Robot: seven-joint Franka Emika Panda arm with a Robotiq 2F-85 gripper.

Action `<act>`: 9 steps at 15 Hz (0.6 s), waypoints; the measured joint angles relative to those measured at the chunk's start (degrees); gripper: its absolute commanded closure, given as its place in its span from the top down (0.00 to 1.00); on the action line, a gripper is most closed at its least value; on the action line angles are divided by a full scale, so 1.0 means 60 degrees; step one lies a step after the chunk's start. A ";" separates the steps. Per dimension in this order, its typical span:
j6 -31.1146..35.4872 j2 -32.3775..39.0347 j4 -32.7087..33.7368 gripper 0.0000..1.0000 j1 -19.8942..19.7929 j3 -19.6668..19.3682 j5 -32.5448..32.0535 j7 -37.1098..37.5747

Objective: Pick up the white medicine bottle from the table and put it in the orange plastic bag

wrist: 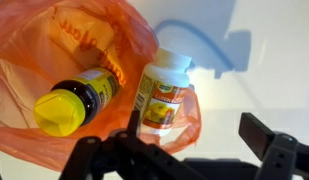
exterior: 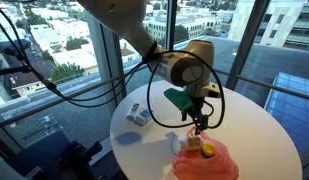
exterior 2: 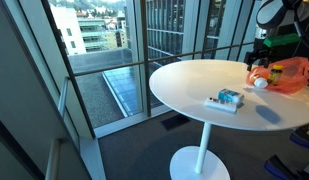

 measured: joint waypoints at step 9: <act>0.0528 0.0310 0.0044 1.00 0.0003 0.0036 0.0801 0.1078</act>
